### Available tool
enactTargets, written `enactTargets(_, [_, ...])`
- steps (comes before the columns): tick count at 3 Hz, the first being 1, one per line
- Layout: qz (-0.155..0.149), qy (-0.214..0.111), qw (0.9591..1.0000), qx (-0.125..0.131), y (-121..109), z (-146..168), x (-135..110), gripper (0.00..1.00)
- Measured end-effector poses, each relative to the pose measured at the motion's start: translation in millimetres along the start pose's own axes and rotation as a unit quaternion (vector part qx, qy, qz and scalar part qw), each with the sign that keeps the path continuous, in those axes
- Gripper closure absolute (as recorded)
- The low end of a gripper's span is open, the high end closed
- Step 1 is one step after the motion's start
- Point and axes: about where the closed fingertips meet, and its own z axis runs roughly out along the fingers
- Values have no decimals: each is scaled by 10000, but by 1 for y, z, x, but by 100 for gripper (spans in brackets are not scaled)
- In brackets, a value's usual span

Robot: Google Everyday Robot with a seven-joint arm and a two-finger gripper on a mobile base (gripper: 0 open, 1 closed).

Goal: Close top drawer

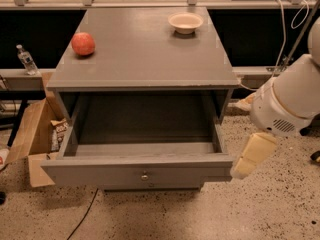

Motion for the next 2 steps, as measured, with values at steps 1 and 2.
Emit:
enactTargets(1, [-68,-73,9999,-112,16,39,22,2])
enactTargets(2, [-55,28,9998,-214,29,75,43,25])
